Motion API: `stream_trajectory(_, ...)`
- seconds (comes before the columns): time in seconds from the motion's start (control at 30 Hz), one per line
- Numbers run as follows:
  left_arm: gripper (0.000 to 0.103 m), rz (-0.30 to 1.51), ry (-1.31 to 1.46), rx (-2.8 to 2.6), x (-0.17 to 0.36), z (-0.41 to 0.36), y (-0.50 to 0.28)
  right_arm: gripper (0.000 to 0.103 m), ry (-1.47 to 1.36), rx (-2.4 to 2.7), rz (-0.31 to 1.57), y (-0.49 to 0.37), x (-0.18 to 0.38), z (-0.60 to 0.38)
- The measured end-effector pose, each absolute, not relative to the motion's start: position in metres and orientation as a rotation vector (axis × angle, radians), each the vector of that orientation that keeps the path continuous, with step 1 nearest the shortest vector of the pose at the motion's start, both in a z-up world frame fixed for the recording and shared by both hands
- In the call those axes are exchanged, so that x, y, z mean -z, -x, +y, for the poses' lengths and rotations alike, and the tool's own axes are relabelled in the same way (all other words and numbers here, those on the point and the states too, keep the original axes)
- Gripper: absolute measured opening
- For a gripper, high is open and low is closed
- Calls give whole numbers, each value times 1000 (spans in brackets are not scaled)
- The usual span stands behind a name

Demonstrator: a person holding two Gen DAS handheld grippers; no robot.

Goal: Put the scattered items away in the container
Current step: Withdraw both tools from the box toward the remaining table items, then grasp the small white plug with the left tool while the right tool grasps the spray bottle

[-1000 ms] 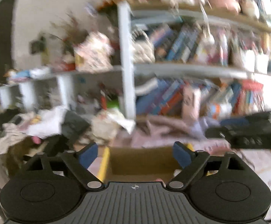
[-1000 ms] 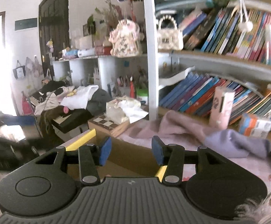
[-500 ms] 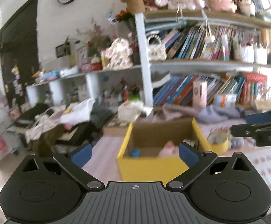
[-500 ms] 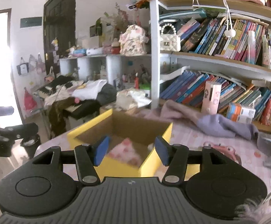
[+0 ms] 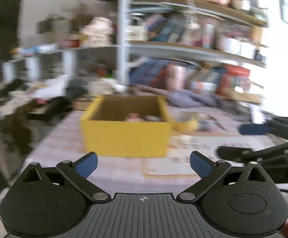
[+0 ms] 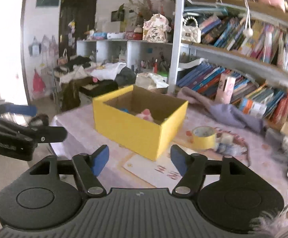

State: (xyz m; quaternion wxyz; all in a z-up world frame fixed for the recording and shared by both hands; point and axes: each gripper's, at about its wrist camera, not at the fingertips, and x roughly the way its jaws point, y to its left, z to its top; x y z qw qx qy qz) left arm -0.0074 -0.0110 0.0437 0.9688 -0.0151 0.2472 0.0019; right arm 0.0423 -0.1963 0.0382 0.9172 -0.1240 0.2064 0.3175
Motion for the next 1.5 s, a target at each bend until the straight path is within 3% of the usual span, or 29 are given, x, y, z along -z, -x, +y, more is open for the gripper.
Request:
stream_trajectory(0.17, 101, 512, -9, 52, -41, -36, -9, 79, 316, -557, 464, -39, -29, -222)
stream_trajectory(0.47, 101, 639, -2, 147, -18, -90, -45, 83, 218, -305, 585, -39, -11, -274)
stream_trajectory(0.77, 101, 638, -105, 268, -14, -132, -59, 85, 141, -188, 619, -52, -9, -314)
stream_trajectory(1.5, 101, 682, -88, 316, 4, -147, -109, 84, 132, -207, 703, -101, 9, -326)
